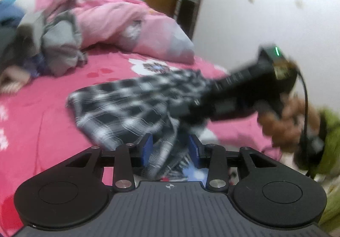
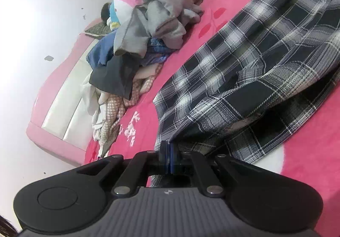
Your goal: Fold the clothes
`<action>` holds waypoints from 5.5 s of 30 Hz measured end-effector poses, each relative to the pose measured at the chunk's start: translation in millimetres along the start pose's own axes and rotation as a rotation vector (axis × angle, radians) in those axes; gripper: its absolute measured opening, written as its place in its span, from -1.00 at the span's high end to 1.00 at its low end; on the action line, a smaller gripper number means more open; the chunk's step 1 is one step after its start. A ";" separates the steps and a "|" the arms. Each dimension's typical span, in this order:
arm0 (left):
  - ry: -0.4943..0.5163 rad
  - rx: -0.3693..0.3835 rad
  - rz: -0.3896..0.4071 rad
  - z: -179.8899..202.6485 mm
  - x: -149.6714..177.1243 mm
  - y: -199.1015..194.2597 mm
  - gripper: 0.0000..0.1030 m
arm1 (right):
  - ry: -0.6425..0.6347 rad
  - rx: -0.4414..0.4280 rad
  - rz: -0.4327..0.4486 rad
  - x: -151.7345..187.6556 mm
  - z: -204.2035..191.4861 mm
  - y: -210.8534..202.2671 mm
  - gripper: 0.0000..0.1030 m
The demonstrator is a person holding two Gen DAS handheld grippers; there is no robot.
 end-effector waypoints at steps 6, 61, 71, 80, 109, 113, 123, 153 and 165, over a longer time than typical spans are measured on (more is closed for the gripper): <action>0.036 -0.081 -0.020 1.1 4.5 16.9 0.80 | -0.051 0.013 0.021 3.3 -2.2 -7.7 0.88; -0.685 0.066 -0.066 -79.5 54.4 11.5 0.88 | -0.990 0.181 0.091 49.5 -42.5 3.5 0.16; -0.777 0.117 -0.027 -84.8 60.8 1.8 0.87 | -1.314 0.228 -0.005 120.4 -52.5 39.6 0.10; -0.765 0.088 0.032 -92.5 57.1 -17.5 0.53 | -1.488 0.260 0.014 135.4 -52.4 46.4 0.10; -0.594 0.035 -0.075 -74.0 48.8 2.7 0.28 | -1.066 0.255 0.063 81.7 -33.9 60.8 0.02; -0.643 0.045 -0.057 -79.1 51.4 3.2 0.29 | -1.077 0.256 0.093 83.0 -38.2 50.3 0.01; -0.697 0.071 -0.057 -85.0 55.0 3.7 0.29 | -1.378 0.227 0.057 133.3 -47.9 58.6 0.03; -0.909 -0.018 -0.066 -191.1 27.2 107.8 0.46 | -1.294 0.226 0.105 117.9 -40.2 79.1 0.61; -1.039 -0.077 -0.010 -200.3 15.9 109.7 0.85 | -1.251 0.181 0.162 111.6 -48.4 63.8 0.77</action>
Point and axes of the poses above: each gripper's, at about its wrist camera, not at the fingertips, and y roughly the way its jaws point, z to its right, x to its underside, the point moved 6 cm from there along y, roughly the way its jaws point, and after that the axes turned 13 degrees about y, right-handed, at the moved point
